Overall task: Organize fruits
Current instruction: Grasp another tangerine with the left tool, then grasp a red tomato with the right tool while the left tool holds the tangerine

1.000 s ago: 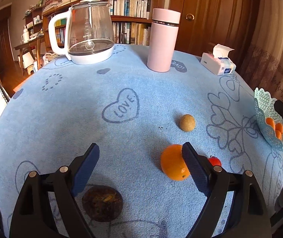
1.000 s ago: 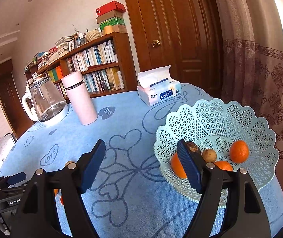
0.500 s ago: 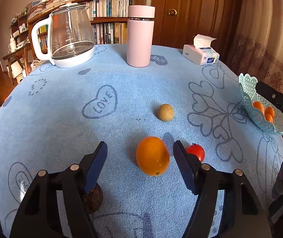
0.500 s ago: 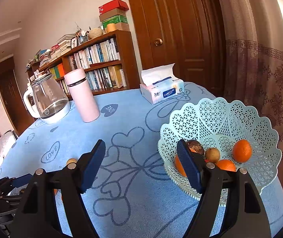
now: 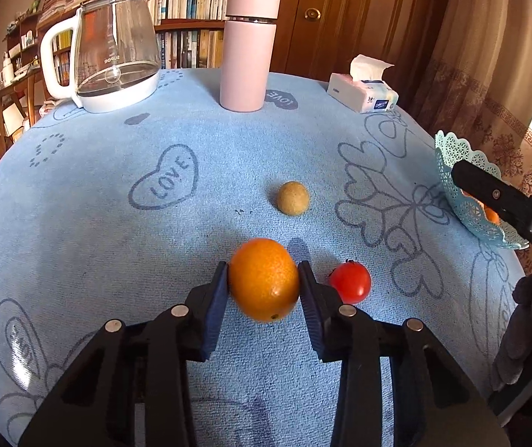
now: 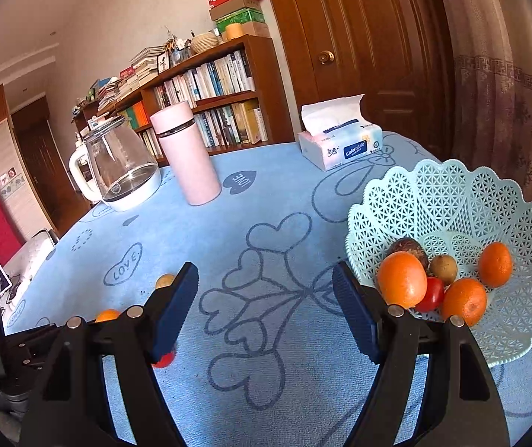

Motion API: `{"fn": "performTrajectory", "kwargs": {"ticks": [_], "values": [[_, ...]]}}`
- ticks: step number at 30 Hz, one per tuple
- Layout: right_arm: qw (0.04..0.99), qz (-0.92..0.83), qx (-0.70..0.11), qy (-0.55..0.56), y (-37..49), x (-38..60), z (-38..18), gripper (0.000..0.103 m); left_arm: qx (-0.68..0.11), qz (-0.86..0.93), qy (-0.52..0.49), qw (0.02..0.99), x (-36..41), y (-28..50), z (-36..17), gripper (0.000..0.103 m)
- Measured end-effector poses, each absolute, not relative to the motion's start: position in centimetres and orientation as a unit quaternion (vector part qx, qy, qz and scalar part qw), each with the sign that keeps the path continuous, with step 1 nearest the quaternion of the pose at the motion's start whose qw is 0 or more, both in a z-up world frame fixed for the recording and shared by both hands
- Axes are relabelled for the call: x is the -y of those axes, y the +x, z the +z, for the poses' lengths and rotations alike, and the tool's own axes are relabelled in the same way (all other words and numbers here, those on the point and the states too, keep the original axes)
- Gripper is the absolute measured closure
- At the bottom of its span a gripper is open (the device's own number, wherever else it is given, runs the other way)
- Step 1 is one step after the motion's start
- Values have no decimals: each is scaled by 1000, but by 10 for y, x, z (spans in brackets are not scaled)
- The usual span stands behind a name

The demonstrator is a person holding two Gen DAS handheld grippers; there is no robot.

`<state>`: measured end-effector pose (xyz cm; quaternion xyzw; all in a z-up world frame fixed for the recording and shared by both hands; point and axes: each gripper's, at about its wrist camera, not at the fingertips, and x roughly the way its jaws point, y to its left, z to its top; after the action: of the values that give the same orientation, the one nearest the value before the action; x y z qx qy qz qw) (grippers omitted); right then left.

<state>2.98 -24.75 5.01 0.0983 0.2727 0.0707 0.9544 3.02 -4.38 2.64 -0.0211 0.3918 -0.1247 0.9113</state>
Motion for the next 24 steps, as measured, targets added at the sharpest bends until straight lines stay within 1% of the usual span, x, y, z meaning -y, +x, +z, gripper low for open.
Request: {"fn": "performTrajectory", "kwargs": {"ticks": [16, 18, 19, 21, 23, 24], "values": [[928, 171, -329, 32, 29, 186, 30, 28, -305, -65, -59, 948, -2, 17, 76, 65], [925, 180, -334, 19, 28, 178, 29, 30, -296, -60, -67, 951, -10, 14, 81, 65], [923, 185, -336, 12, 27, 174, 28, 34, -292, -57, -70, 952, -12, 12, 83, 65], [919, 194, -343, 2, 27, 167, 25, 37, -286, -52, -77, 954, -18, 9, 87, 65], [915, 200, -349, -6, 27, 163, 23, 43, -283, -50, -82, 954, -21, 8, 88, 65], [913, 202, -353, -7, 28, 162, 21, 43, -282, -50, -83, 955, -22, 7, 89, 65]]}}
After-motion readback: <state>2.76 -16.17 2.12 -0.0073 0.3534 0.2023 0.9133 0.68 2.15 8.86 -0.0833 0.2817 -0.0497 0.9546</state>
